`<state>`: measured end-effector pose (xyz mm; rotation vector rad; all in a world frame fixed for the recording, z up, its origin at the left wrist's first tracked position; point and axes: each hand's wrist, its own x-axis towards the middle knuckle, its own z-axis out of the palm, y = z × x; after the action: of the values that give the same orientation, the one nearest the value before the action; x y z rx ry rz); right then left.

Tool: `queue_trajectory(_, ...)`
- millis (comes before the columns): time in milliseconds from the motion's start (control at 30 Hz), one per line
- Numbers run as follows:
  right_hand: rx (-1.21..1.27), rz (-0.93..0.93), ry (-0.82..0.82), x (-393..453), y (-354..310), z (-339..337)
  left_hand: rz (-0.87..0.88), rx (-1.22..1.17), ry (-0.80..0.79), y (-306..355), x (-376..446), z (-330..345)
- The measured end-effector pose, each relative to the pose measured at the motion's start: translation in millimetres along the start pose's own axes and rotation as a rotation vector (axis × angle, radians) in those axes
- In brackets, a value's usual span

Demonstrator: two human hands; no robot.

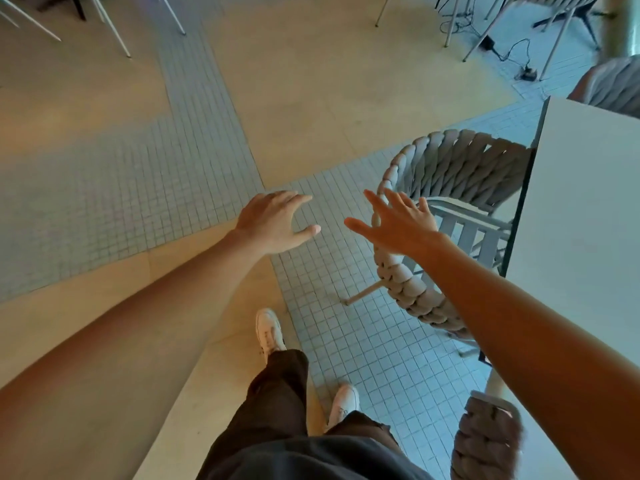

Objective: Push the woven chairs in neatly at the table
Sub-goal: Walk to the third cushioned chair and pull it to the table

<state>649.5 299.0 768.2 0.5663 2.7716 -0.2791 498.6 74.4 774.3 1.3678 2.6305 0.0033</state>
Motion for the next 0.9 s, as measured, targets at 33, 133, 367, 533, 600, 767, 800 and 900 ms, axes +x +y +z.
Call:
queue_trajectory(33, -0.002, 0.011, -0.012, 11.8, -1.9, -3.2, 0.01, 0.002, -0.004, -9.3, 11.8, -0.7)
queue_trajectory(133, -0.014, 0.049, -0.036, 49.9, -7.6, -10.8, 0.016, -0.023, -0.009, -41.8, 50.6, -2.3)
queue_trajectory(367, 0.028, 0.189, -0.041, 145.2, -27.6, -32.6, 0.129, -0.028, -0.042, -124.7, 158.4, -19.6)
queue_trajectory(533, 0.067, 0.267, -0.032, 202.8, -39.6, -50.8, 0.217, -0.002, -0.047, -175.1, 229.9, -43.8)
queue_trajectory(600, 0.086, 0.288, -0.037, 220.5, -40.8, -57.5, 0.241, 0.009, -0.056, -188.7, 254.6, -49.8)
queue_trajectory(767, 0.102, 0.338, -0.02, 268.4, -26.3, -77.6, 0.292, 0.023, -0.056, -208.0, 322.1, -58.4)
queue_trajectory(800, 0.109, 0.346, -0.019, 277.2, -22.0, -79.9, 0.306, 0.016, -0.055, -209.3, 334.6, -58.5)
queue_trajectory(900, 0.115, 0.364, -0.024, 309.3, -1.3, -86.5, 0.341, 0.024, -0.075, -211.0, 382.6, -59.0)
